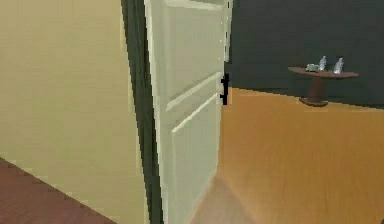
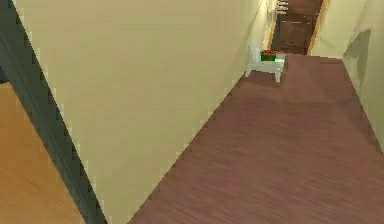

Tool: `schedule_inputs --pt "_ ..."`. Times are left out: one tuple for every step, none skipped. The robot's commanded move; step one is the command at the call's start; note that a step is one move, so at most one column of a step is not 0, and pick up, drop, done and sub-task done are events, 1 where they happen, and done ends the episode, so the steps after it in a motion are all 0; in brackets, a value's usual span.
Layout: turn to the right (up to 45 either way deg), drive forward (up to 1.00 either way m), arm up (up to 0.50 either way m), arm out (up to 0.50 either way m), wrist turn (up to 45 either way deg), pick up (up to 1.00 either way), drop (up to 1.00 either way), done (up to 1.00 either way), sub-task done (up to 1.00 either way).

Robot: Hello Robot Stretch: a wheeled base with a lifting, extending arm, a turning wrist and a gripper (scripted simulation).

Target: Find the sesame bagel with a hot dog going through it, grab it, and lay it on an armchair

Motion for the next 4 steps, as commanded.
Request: schedule_inputs --pt "21.0 0.0 0.0 0.0 0.0 0.0 0.0 0.0 0.0" --pt "0.0 1.0 0.0 0.0 0.0 0.0 0.0 0.0 0.0" --pt "0.0 0.75 0.0 0.0 0.0 0.0 0.0 0.0 0.0" --pt "-45.0 0.0 0.0 0.0 0.0 0.0 0.0 0.0 0.0"
